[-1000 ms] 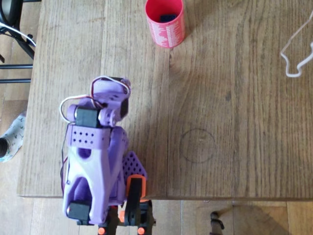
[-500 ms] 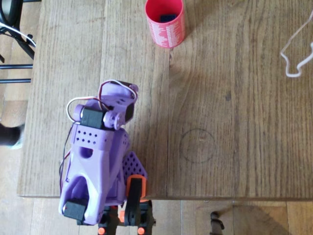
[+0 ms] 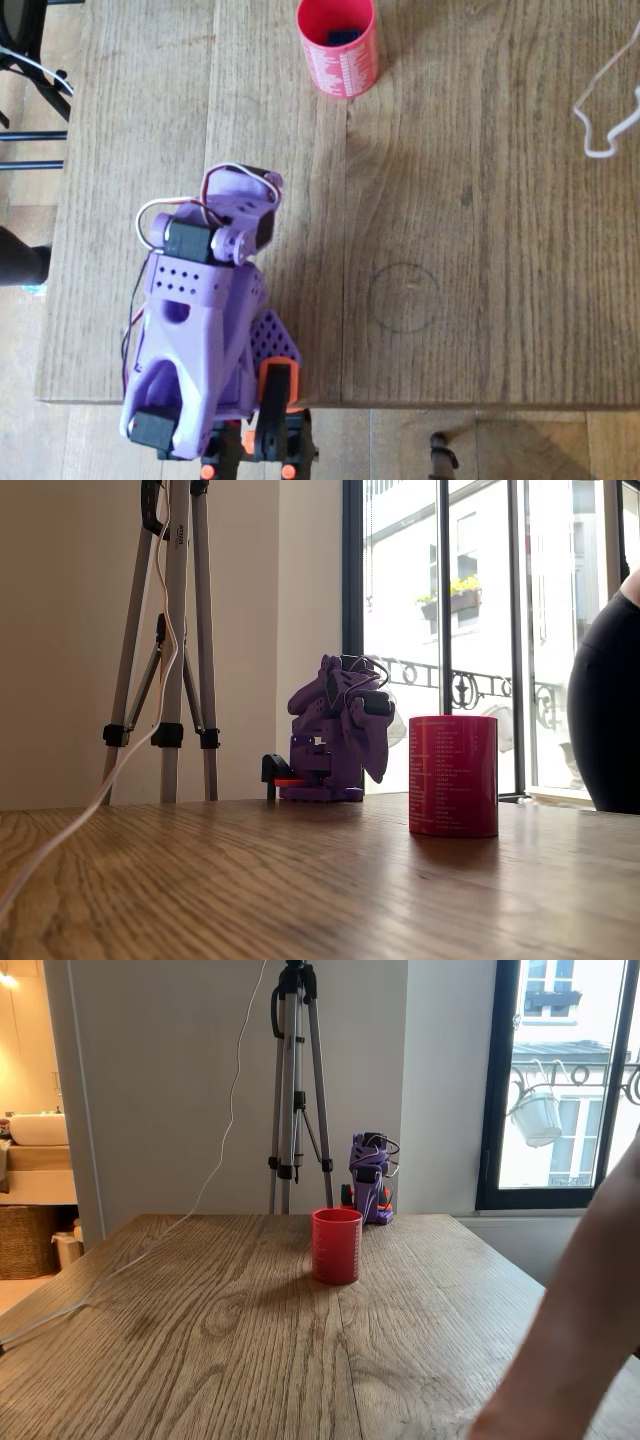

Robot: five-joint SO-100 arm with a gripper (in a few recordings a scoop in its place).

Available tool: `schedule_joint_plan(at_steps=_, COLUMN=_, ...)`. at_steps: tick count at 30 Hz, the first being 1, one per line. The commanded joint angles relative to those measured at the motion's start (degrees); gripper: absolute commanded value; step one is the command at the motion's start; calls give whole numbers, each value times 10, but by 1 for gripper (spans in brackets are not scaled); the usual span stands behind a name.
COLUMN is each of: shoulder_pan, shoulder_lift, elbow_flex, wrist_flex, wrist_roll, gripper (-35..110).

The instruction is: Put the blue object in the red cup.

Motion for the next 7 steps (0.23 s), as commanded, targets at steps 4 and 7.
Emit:
schedule_joint_plan(at_steps=4, shoulder_pan=3, shoulder_lift=-3, elbow_flex=-9, wrist_flex=-8, wrist_roll=0, gripper=1)
schedule_joint_plan(at_steps=7, shoulder_pan=3, shoulder_lift=-3, elbow_flex=-9, wrist_flex=-8, wrist_roll=0, gripper=1)
